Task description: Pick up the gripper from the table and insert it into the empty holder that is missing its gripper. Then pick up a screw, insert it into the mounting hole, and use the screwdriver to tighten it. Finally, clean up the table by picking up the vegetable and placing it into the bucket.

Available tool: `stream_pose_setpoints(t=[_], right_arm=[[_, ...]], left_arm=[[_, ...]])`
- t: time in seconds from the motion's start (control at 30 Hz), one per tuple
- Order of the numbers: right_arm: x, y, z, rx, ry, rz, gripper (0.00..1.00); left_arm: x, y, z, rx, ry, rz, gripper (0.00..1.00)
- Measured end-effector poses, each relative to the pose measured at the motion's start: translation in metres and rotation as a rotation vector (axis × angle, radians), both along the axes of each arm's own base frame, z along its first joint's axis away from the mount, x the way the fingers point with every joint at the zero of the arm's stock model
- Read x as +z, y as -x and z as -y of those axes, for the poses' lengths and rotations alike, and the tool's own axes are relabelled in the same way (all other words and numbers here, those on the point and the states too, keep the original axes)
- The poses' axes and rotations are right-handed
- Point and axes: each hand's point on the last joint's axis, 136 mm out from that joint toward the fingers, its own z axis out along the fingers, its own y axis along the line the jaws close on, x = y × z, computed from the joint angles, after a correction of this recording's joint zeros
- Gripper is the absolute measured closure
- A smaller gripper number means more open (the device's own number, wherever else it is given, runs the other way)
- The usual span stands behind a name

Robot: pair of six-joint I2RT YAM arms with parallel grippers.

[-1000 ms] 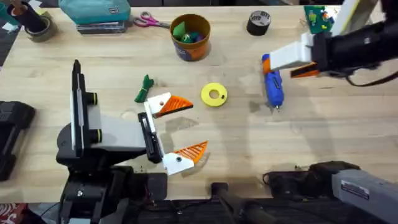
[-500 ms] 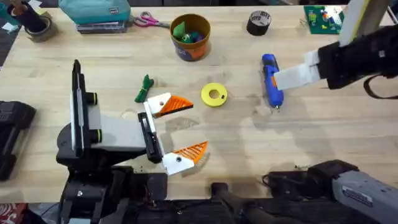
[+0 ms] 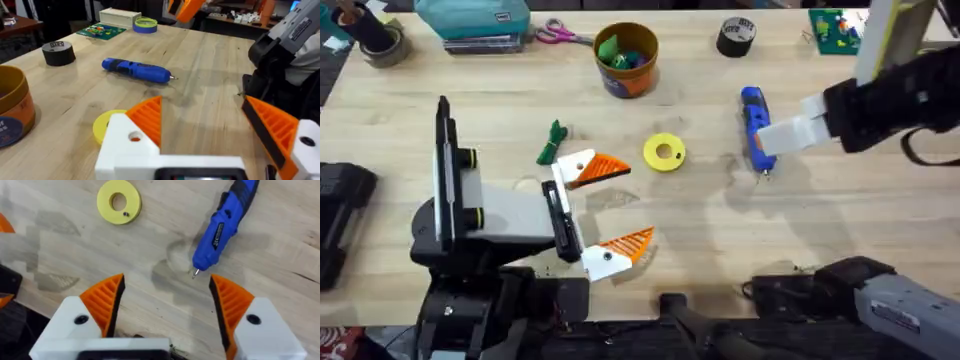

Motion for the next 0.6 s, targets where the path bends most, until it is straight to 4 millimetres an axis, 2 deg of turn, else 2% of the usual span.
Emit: stream_pose_setpoints(t=[0.27,0.6], right_arm=[[-0.021,0.001,-0.021,0.087,0.0,0.0,0.004],[-0.047,-0.007,-0.039,0.105,-0.025,0.022,0.004]], left_arm=[[0.0,0.0,0.0,0.0,0.0,0.0,0.015],[0.0,0.0,0.0,0.0,0.0,0.0,0.015]])
